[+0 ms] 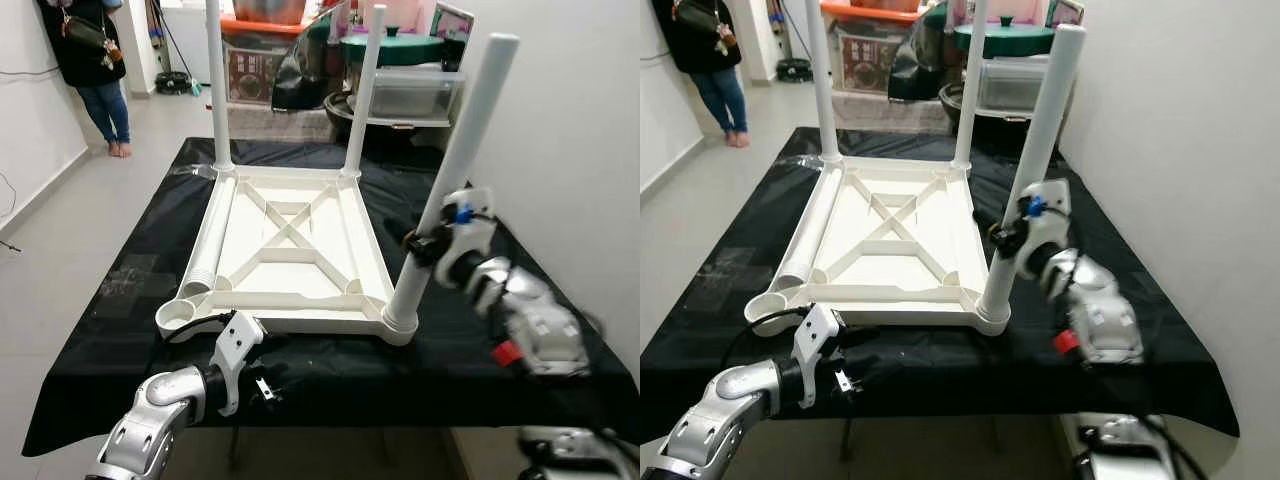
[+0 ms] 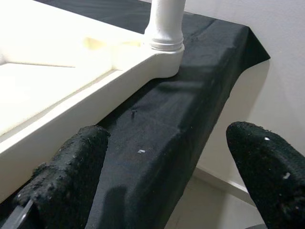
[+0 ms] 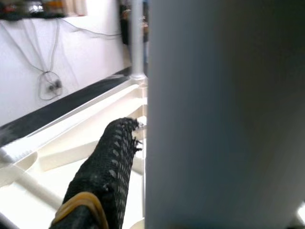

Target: Building children table

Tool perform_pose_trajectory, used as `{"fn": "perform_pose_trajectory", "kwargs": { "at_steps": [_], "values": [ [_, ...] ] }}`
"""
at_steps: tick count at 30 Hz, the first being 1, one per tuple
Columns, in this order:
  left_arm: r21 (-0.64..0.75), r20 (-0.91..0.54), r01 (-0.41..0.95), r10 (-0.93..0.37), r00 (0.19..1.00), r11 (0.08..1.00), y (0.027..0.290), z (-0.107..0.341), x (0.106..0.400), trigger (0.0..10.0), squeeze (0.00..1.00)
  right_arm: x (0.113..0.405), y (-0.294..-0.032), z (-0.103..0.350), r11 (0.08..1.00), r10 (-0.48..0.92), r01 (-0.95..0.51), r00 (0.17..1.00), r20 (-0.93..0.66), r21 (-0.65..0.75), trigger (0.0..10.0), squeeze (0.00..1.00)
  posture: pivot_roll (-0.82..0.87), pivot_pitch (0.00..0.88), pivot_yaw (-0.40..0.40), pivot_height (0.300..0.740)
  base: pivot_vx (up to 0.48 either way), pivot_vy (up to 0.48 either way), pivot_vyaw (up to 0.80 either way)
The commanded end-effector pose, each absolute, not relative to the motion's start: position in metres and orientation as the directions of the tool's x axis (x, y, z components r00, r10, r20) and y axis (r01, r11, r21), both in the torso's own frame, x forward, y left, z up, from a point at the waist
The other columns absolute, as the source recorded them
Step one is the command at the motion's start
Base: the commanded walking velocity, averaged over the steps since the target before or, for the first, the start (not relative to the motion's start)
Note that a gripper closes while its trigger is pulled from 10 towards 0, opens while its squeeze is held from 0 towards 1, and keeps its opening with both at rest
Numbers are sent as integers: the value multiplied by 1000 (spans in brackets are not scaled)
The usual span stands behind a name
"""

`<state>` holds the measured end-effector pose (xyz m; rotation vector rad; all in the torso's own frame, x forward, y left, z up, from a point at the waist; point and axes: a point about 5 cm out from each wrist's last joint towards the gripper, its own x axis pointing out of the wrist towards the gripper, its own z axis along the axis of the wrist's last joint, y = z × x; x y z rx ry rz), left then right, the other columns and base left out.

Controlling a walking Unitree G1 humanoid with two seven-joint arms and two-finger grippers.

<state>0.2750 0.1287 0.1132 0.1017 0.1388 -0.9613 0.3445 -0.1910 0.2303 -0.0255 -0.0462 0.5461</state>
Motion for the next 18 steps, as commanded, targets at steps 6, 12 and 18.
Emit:
{"fn": "perform_pose_trajectory", "kwargs": {
  "at_steps": [6, 12, 18],
  "values": [
    [28, -175, 817, -802, 571, 576, 133, 110, 273, 10000, 0, 349, -204, 195, 849, 516, -528, 837, -184, -25, 0, 0, 52, 0, -105, 740, 0, 0, 0],
    [27, -180, 817, -801, 570, 576, 133, 110, 272, 10000, 0, 361, -216, 171, 996, 90, -86, 969, -228, 26, 0, 0, 54, 0, -96, 740, 0, 0, 0],
    [30, -184, 818, -802, 569, 574, 135, 112, 272, 10000, 0, 330, -214, 138, 918, -323, 374, 899, -295, 135, 0, 0, 57, 0, -94, 740, 0, 0, 0]
  ]
}}
